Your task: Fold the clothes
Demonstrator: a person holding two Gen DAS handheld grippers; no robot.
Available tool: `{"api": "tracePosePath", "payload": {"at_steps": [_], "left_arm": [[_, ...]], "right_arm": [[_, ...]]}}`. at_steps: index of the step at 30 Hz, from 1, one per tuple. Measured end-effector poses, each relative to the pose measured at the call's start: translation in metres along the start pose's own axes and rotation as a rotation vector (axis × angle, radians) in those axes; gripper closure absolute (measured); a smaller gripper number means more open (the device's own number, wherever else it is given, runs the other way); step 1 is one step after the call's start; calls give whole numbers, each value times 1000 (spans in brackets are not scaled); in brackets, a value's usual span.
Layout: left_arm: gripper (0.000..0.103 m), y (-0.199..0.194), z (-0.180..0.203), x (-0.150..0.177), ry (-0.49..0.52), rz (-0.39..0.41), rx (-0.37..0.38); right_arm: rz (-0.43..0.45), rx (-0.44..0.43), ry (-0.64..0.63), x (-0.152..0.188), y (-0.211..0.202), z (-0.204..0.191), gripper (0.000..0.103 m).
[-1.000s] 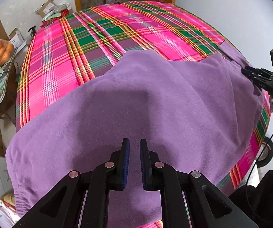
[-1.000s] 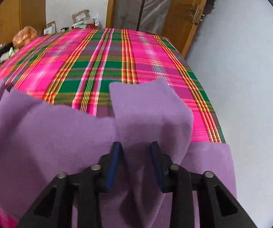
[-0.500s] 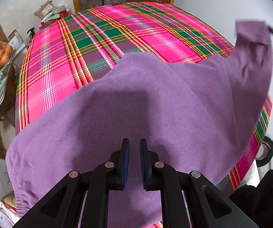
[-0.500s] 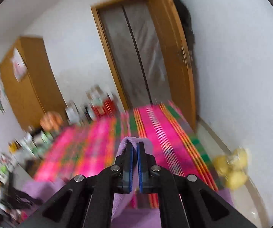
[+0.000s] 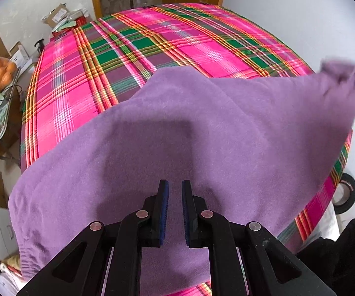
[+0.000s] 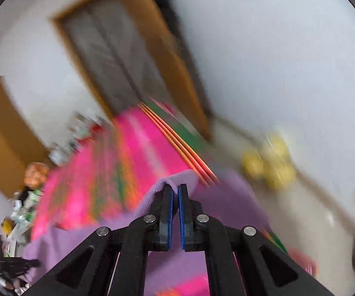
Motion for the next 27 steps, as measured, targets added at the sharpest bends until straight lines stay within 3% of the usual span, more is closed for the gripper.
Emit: {"api": "tracePosePath", "payload": {"at_steps": [3,5,8,11,14,17,27], "left_arm": [[92,1,-1,1,-4,-1,0],[92,2,-1,1,-6,-5,-1],[92,4,0,2,-7,-12,-2],[92,5,2,0,-6,-17,-2],[92,6,6,-2,0,-14,0],[92,7,9,-5,9,-14,6],[92,11,15,-6,26,-21,4]], "right_arm": [[-134,65,182,29,33,58,94],[-106,47,200,33,30,66,91],[-71,147,-10,26,18,46,75],[-28,193,-185,21,10,28,72],[-62,172,-263,26,12,19,72],[-75,212,-363,38,18,6,72],[24,259,-829,78,27,-51,69]]}}
Point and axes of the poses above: each gripper's, at about its wrist camera, not at the fingertips, and y roughly the way its jaws point, z to its right, x to its underside, the point moved 3 cm from there along y, roughly the way its jaws point
